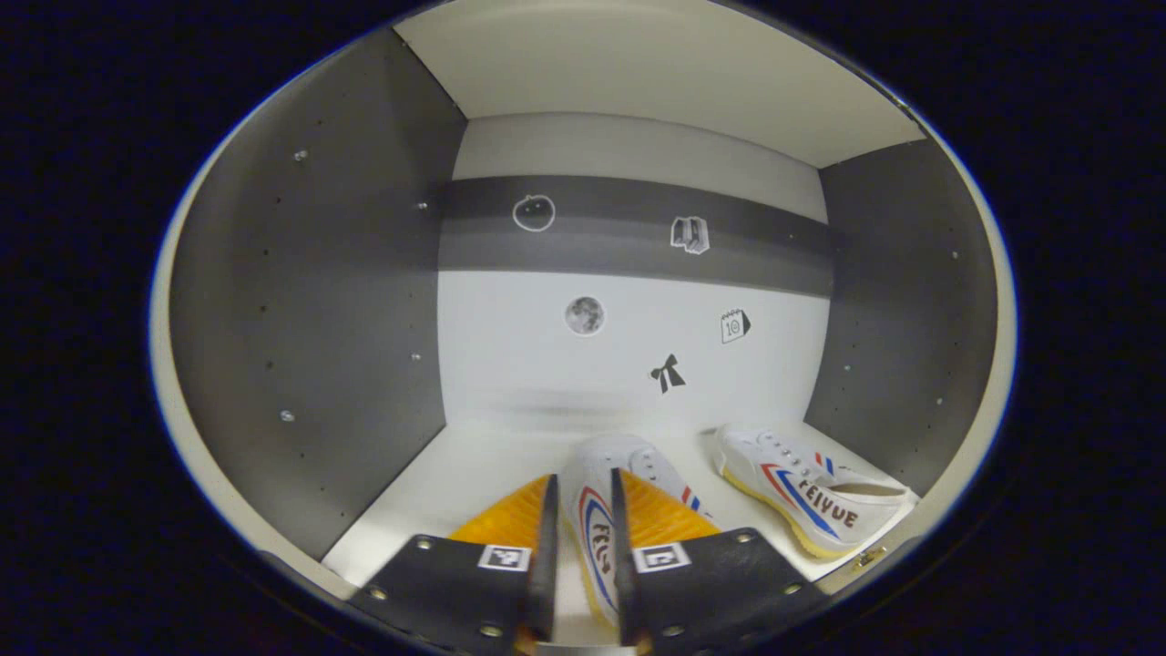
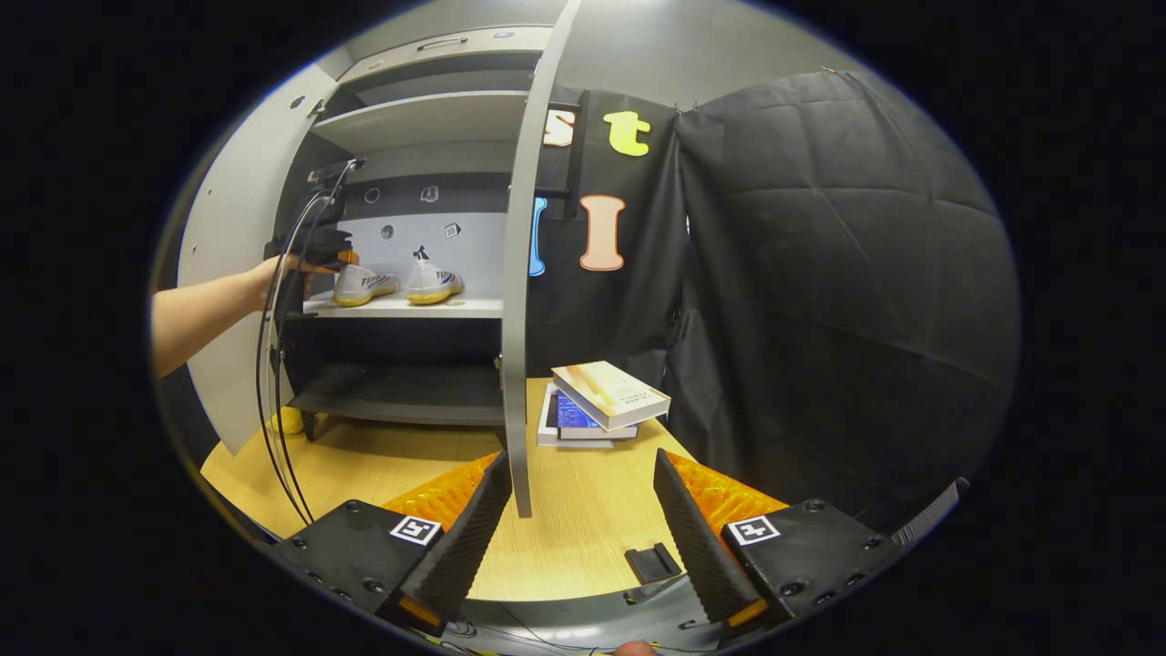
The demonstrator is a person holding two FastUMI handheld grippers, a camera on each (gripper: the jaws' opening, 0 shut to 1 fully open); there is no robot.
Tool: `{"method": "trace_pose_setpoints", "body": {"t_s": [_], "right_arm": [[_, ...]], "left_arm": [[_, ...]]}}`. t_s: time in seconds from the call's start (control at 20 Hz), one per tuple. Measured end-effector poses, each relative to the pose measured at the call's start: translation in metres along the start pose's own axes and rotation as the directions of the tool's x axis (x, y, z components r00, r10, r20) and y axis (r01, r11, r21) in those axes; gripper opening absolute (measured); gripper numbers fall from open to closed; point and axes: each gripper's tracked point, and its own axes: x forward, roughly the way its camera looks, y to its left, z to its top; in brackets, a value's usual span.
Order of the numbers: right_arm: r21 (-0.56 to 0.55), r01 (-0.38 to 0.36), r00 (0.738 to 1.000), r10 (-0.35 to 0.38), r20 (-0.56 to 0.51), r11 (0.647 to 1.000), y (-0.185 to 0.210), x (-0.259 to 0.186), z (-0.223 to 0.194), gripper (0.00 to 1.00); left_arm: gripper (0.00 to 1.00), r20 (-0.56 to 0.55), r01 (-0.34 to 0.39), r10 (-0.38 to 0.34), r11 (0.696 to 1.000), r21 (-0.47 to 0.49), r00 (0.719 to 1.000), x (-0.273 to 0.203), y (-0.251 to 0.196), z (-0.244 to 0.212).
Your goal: Grab one shoe with the right hand and put it into the shoe cabinet, grab the other shoe with the left hand and put it into the shoe cabinet; then close the right door with the right hand and the left door with the left hand.
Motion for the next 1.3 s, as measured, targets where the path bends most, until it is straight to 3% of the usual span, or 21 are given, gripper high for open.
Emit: {"method": "trace_pose_setpoints", "body": {"t_s": [0.2, 0.65, 0.85, 1.1, 1.3], "right_arm": [[0.000, -0.025, 0.999, 0.025, 0.047, 1.000, 0.002, 0.006, 0.021, 0.97], [0.039, -0.072, 0.977, 0.062, 0.202, 0.997, -0.005, 0.002, 0.091, 0.98], [0.031, -0.090, 0.967, 0.079, 0.243, 0.995, -0.005, -0.005, 0.112, 0.98], [0.055, -0.124, 0.953, 0.104, 0.286, 0.991, -0.002, -0.013, 0.134, 0.96], [0.049, -0.130, 0.950, 0.110, 0.291, 0.990, -0.001, -0.014, 0.137, 0.96]], "left_arm": [[0.95, 0.045, 0.019, -0.020, 0.999, 0.027, 0.999, -0.049, -0.006, 0.010], [0.94, 0.249, 0.104, -0.136, 0.985, 0.136, 0.959, -0.215, -0.036, 0.072], [0.95, 0.252, 0.130, -0.166, 0.979, 0.155, 0.953, -0.268, -0.037, 0.071], [0.94, 0.258, 0.125, -0.159, 0.982, 0.145, 0.953, -0.340, -0.025, 0.059], [0.95, 0.243, 0.068, -0.096, 0.990, 0.124, 0.965, -0.376, 0.005, 0.048]]}}
